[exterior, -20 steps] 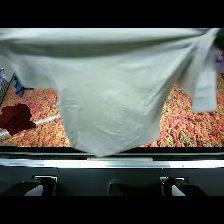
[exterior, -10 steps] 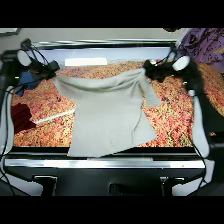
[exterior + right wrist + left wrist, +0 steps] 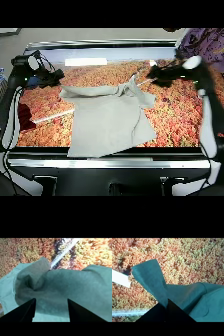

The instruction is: Fold the clothes and pants, and hang the long-sleeved shirts on hangers.

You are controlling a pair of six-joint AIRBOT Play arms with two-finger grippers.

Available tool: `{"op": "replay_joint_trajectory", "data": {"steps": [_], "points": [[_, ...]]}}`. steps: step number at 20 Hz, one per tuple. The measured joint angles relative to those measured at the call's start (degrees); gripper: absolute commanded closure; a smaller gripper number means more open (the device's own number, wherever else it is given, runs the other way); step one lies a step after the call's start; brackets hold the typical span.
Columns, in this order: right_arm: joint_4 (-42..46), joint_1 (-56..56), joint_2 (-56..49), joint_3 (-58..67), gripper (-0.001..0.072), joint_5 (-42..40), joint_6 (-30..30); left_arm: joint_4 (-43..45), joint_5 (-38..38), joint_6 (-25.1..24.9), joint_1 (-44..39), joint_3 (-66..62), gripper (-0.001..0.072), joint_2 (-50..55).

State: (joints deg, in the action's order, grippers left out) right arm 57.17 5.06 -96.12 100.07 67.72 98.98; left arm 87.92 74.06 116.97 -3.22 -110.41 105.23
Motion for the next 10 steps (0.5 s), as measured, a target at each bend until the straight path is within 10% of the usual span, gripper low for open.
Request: {"op": "replay_joint_trajectory", "data": {"steps": [10], "points": [[-2.2,19.2,30.1,-44.3,0.0210,9.4,-9.4,-6.9,7.9,-2.8,0.0,-0.1,0.0690,-0.5]]}}
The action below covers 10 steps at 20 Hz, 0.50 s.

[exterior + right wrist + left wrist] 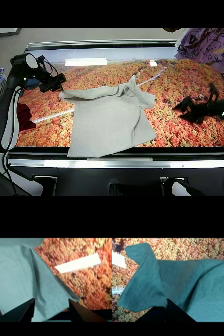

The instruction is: Fold the clothes and pants, and hang the long-sleeved shirts on hangers.

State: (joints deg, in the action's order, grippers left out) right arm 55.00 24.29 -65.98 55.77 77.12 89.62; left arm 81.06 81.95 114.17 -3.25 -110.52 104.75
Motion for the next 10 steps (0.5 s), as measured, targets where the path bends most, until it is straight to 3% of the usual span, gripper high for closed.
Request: {"op": "replay_joint_trajectory", "data": {"steps": [5,7,10], "points": [[-5.1,0.9,11.7,-26.0,0.0206,-4.1,-2.3,-1.5,0.4,-0.3,0.0,0.0,0.0690,0.0],[-6.7,1.0,13.3,-30.8,0.0164,-6.3,-3.5,-1.7,0.5,-0.3,0.0,0.0,0.0690,0.0],[-9.1,1.0,14.1,-34.3,0.0165,-10.8,-4.5,-1.9,0.5,-0.4,0.0,0.0,0.0690,0.0]]}}
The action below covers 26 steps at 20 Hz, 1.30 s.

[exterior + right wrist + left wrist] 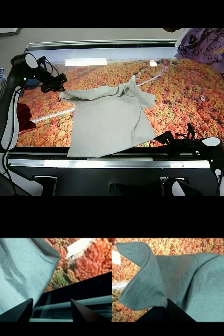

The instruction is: Fold the clothes and pants, and hang the long-sleeved shirts on hangers.

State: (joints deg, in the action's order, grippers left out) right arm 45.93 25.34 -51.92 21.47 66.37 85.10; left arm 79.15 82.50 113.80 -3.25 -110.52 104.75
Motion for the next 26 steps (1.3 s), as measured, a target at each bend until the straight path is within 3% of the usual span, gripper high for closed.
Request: {"op": "replay_joint_trajectory", "data": {"steps": [10,12,14,15,16,21,26], "points": [[-14.1,0.0,-11.4,-1.9,0.0221,-8.7,-9.3,-0.1,0.0,0.0,0.0,0.0,0.0689,0.0],[-15.6,0.0,-13.0,-1.9,0.0263,-9.3,-10.2,-0.1,0.0,0.0,0.0,0.0,0.0690,0.0],[-16.0,0.0,-14.0,-1.9,0.0447,-10.6,-11.0,-0.1,0.0,0.0,0.0,0.0,0.0689,0.0],[-16.0,0.0,-14.3,-1.9,0.0643,-11.5,-11.2,-0.1,0.0,0.0,0.0,0.0,0.0689,0.1],[-15.9,0.0,-14.6,-1.9,0.0679,-12.8,-11.6,-0.1,0.0,0.0,0.0,0.0,0.0689,0.1],[-16.0,0.0,-15.0,6.1,0.0682,-13.8,-12.6,-0.1,0.0,0.0,0.0,0.0,0.0689,0.1],[-10.8,-0.2,-20.4,32.1,0.0682,-15.9,-5.6,-0.1,0.0,0.0,0.0,0.0,0.0690,0.2]]}}
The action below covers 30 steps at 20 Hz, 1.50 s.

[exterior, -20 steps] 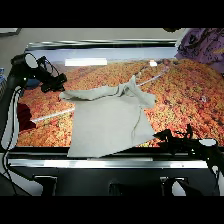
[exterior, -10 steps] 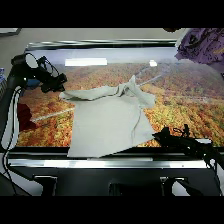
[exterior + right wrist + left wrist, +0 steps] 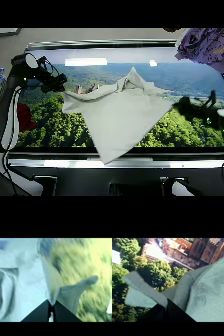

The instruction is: Fold the clothes and pants, and hang the long-sleeved shirts on hangers.

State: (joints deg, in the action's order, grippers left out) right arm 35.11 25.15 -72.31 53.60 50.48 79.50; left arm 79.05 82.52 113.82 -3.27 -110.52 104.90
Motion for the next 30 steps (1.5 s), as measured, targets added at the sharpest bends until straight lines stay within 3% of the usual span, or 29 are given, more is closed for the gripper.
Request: {"op": "replay_joint_trajectory", "data": {"steps": [6,7,9,12,15,18,22,26,30], "points": [[12.8,-8.0,-19.2,33.4,0.0679,2.3,13.4,0.0,0.0,0.0,0.0,0.1,0.0690,0.5],[15.4,-9.7,-21.9,37.2,0.0625,3.1,16.1,0.0,0.0,0.0,0.0,0.1,0.0689,0.5],[18.7,-11.5,-25.0,41.6,0.0300,4.8,19.7,0.0,0.0,0.0,0.0,0.2,0.0690,0.6],[21.4,-10.5,-26.0,44.7,0.0275,10.0,21.6,0.0,0.2,0.0,0.0,0.2,0.0689,0.6],[23.9,-6.5,-23.2,44.6,0.0289,19.2,17.7,0.0,0.5,0.0,0.0,0.2,0.0689,0.6],[24.8,-2.8,-15.9,34.9,0.0289,22.6,15.1,0.0,0.7,0.0,0.0,0.2,0.0689,0.6],[19.7,-3.0,-0.3,4.4,0.0295,19.7,12.1,0.0,1.6,0.0,0.0,0.2,0.0689,0.6],[11.4,-10.1,13.6,-23.8,0.0294,13.7,10.9,0.0,2.3,0.0,0.0,0.2,0.0689,0.6],[7.6,-21.8,18.6,-35.2,0.0295,7.2,14.4,0.0,2.4,0.0,0.0,0.2,0.0689,0.6]]}}
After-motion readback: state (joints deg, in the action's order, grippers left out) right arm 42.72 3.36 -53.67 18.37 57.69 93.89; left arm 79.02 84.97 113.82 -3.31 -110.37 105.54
